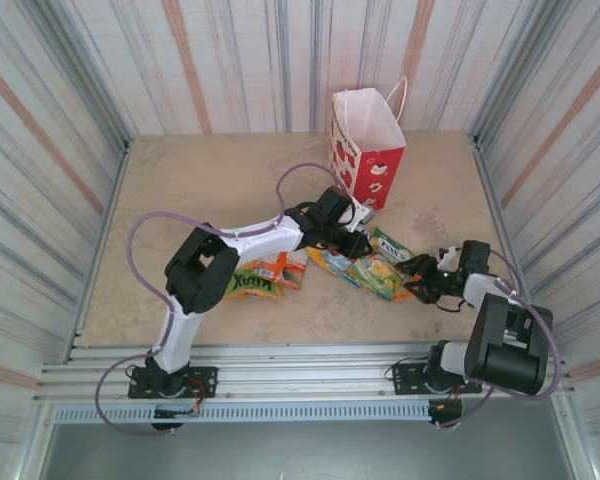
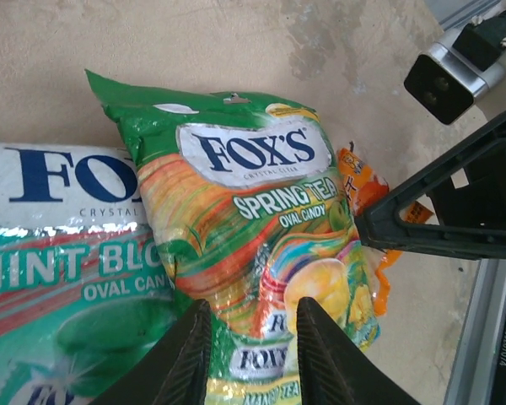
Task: Place the snacks into the paper bag
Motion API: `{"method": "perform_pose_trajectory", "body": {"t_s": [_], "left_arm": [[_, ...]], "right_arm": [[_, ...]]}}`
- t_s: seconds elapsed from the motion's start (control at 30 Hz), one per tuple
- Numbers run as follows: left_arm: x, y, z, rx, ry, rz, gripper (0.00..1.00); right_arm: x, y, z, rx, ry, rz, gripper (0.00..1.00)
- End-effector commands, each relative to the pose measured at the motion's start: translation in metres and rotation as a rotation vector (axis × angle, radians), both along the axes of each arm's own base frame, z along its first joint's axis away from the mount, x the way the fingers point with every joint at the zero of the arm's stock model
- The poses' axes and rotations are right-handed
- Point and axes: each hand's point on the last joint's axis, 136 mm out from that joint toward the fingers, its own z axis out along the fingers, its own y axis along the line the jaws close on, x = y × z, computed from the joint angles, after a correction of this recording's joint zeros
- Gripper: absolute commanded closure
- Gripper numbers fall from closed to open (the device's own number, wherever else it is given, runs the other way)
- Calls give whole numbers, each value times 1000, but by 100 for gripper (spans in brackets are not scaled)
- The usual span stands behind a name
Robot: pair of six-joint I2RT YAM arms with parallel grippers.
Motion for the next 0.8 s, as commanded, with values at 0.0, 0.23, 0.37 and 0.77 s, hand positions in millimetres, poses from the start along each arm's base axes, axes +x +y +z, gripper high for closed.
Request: {"method": "perform_pose_trajectory", "body": {"t_s": [0.0,0.23,0.37,0.77], "left_arm": [[-6,-6,-9,30,13,-34,69],[-6,-8,-26,59,30,-33,74],[-6,-8,-34,71,39,-30,77],[-5,-7,-52,105,55,-34,81]], "right_arm": [[8,-2,-6,-14,-8,0,29],[15,5,-8,15,-23,37,29],[19,12,-5,22,-41,64,30],[35,26,2,35,-75,109,48]]}}
